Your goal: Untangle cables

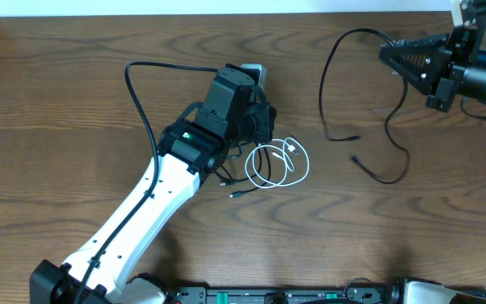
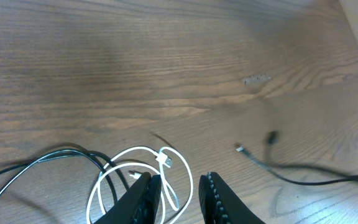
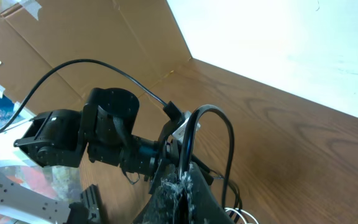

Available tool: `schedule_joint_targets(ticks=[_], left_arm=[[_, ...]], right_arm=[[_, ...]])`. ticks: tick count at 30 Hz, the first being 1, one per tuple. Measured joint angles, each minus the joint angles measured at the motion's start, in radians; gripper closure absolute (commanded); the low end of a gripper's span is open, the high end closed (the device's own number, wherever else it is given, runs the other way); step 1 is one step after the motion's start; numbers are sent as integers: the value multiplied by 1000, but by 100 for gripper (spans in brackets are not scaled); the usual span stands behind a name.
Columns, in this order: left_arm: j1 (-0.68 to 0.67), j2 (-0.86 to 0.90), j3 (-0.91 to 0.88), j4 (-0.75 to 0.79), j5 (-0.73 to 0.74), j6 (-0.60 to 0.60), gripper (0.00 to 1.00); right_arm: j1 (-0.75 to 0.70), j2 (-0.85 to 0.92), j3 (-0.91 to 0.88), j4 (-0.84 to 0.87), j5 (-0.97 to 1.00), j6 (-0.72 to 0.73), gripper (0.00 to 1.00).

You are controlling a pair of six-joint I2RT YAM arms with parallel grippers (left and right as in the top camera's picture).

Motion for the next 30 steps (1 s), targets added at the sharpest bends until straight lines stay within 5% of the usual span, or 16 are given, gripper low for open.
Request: schedule_joint_targets(ticks=[8, 20, 26, 30], left_arm=[[0, 0, 0, -59, -1, 0, 68], [0, 2, 0, -336, -124, 0, 69], [0, 3, 0, -365, -154, 0, 69], [0, 3, 0, -365, -162, 0, 69]], right_arm=[[0, 0, 0, -37, 176, 1, 99], [0, 53, 0, -147, 1056, 42, 99], [-37, 121, 0, -134, 1540, 215, 99], [-117, 123, 0, -98, 1693, 312, 99]])
